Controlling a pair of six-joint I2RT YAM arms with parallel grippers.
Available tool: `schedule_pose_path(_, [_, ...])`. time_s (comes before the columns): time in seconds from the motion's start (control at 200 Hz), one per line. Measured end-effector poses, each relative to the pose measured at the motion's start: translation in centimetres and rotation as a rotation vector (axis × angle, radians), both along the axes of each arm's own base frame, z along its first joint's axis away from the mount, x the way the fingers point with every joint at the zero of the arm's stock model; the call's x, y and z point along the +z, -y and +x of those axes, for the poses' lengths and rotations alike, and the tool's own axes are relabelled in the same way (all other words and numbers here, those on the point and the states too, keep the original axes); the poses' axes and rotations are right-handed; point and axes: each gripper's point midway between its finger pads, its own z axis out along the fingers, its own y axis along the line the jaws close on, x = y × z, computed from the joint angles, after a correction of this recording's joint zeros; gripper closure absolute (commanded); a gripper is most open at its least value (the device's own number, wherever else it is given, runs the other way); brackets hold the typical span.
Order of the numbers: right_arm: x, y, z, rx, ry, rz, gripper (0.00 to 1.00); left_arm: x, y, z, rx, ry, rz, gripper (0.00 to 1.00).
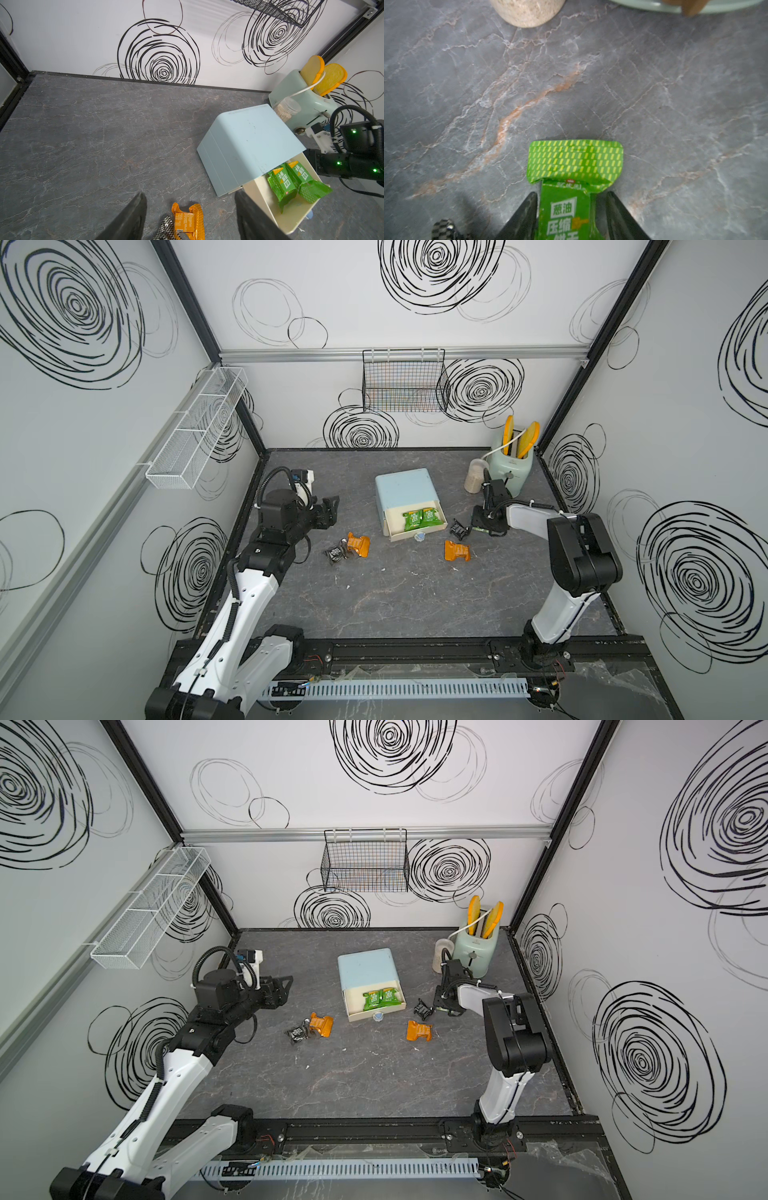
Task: Place the cookies into the drawer by color
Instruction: Pick up the cookie at the center of the board, then place the cookie in the drawer.
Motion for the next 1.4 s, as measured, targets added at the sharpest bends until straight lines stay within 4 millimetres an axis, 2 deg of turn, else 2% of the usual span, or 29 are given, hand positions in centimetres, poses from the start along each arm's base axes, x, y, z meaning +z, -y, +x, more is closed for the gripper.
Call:
schedule_pose_path(0.13, [0.0,0.0,0.0,-0.004,0.001,-0.007,0.65,0.0,-0.1,0.0,0.0,-0.001,-0.002,0.28])
schedule_pose_path(0.35, [1.3,-0.1,-0.4,0.012,0.035,0.002,0.69,-0.1,-0.1,0.0,0.0,-0.002,-0.008,0.28])
schedule_pose_path(0.45, [3.9,-0.7,-0.8,0.054,0.097,0.036,0.7,0.0,-0.1,0.0,-0.001,0.001,-0.012,0.28])
schedule_pose_path(0.615, [10.9,-2.8,0.1,0.159,0.291,0.13,0.71,0.1,0.0,0.1,-0.005,0.007,-0.019,0.28])
schedule_pose_path(0.77, [16.2,-5.7,0.3,0.312,0.434,0.24,0.72,0.2,0.0,0.1,-0.007,0.009,-0.023,0.28])
schedule_pose_path(0.92, [19.3,-8.8,0.1,0.476,0.516,0.306,0.73,0.2,0.1,0.1,-0.009,0.009,-0.027,0.28])
schedule_pose_path(1.221, [21.9,-16.1,-2.8,0.849,0.607,0.283,0.75,0.3,0.1,0.0,-0.014,0.01,-0.031,0.28])
schedule_pose_path(1.401, [22.0,-19.2,-5.1,1.053,0.649,0.228,0.76,0.2,0.0,0.0,-0.011,0.008,-0.034,0.28])
